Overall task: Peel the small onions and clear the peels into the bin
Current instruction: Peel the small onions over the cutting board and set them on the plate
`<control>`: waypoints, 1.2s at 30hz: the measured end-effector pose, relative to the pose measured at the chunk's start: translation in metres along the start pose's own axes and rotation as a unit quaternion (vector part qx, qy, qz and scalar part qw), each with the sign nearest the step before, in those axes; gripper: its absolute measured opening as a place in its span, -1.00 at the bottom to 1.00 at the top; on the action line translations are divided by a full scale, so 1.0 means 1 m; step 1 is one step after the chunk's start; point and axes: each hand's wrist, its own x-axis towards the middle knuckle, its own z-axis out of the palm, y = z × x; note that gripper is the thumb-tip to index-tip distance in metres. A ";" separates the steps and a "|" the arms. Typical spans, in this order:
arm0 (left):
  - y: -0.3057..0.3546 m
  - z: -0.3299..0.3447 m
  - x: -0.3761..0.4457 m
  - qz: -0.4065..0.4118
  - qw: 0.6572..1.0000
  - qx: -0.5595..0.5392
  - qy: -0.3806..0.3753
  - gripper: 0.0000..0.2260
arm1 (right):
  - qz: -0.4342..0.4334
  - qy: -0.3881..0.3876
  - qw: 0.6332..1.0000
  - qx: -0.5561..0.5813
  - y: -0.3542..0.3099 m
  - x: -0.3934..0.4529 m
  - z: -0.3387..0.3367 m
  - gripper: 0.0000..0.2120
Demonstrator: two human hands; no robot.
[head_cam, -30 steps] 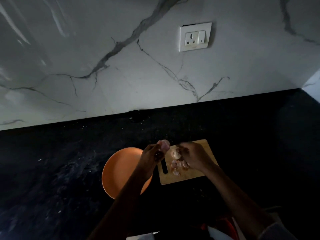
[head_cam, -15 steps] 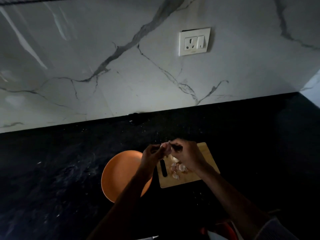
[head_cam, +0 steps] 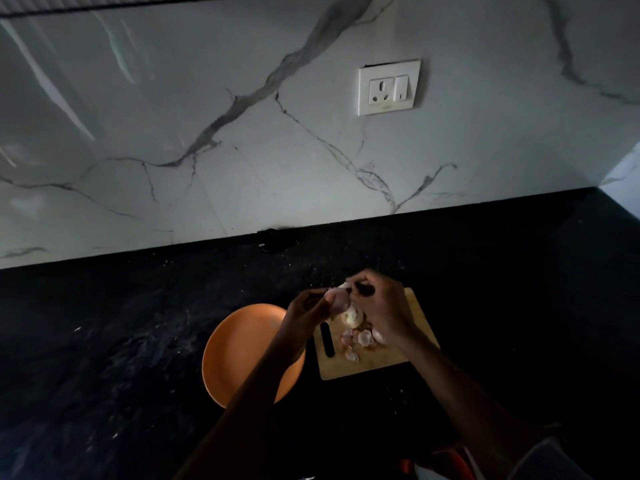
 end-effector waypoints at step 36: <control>-0.006 -0.012 -0.010 -0.061 0.997 -0.045 0.007 -0.81 | 0.112 -0.147 0.978 -0.095 0.026 -0.002 -0.010 -0.95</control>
